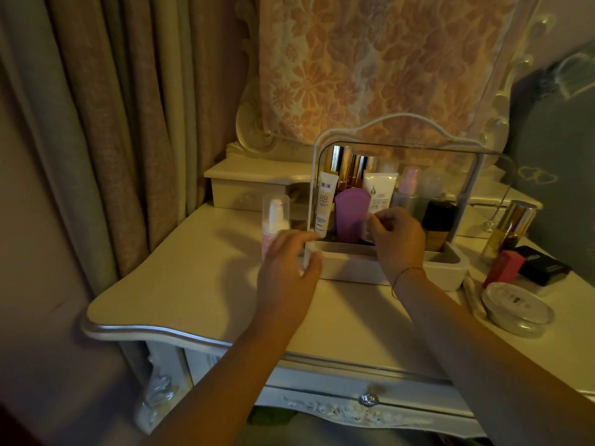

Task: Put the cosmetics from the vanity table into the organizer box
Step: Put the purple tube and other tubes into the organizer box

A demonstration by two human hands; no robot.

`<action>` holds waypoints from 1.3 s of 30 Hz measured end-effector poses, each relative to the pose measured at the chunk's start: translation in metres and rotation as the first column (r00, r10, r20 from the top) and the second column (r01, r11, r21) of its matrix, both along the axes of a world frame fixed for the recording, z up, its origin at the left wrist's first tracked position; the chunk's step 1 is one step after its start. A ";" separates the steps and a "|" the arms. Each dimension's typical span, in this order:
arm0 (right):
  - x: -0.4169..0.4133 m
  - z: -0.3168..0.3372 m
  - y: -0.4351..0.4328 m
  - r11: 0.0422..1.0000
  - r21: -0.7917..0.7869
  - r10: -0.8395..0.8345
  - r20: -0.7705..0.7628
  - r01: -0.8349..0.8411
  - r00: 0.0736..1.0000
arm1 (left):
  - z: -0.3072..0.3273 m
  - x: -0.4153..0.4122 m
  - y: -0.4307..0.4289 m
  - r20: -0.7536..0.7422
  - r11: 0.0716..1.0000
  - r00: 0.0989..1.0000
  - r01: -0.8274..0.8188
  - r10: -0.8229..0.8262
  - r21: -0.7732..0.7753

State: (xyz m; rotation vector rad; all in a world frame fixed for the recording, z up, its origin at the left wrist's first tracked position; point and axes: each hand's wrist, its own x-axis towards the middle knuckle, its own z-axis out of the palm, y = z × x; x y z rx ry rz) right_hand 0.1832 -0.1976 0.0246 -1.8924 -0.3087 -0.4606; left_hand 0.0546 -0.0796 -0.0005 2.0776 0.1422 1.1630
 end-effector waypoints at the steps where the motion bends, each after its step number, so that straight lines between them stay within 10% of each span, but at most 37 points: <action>1: -0.005 -0.003 -0.005 0.999 0.030 0.030 0.012 -0.031 0.999 | 0.002 -0.001 0.005 0.061 0.994 0.995 -0.078 0.083 -0.075; 5: -0.026 -0.014 -0.025 0.985 0.139 0.096 0.056 -0.103 0.994 | 0.005 0.010 0.041 -0.041 0.926 0.957 -0.289 0.288 -0.245; 11: -0.045 -0.024 -0.033 0.985 0.126 0.107 0.085 -0.118 0.991 | 0.000 0.033 0.067 -0.359 0.928 0.933 -0.129 -0.006 -0.350; 24: -0.051 -0.008 -0.008 0.845 -0.077 0.532 0.023 -0.529 0.846 | 0.041 0.015 0.004 -0.104 0.902 0.945 0.258 -0.310 -0.346; 39: -0.012 0.004 0.012 0.903 -0.081 0.412 -0.117 -0.423 0.903 | -0.013 0.027 0.013 -0.247 0.929 0.953 0.079 -0.177 -0.362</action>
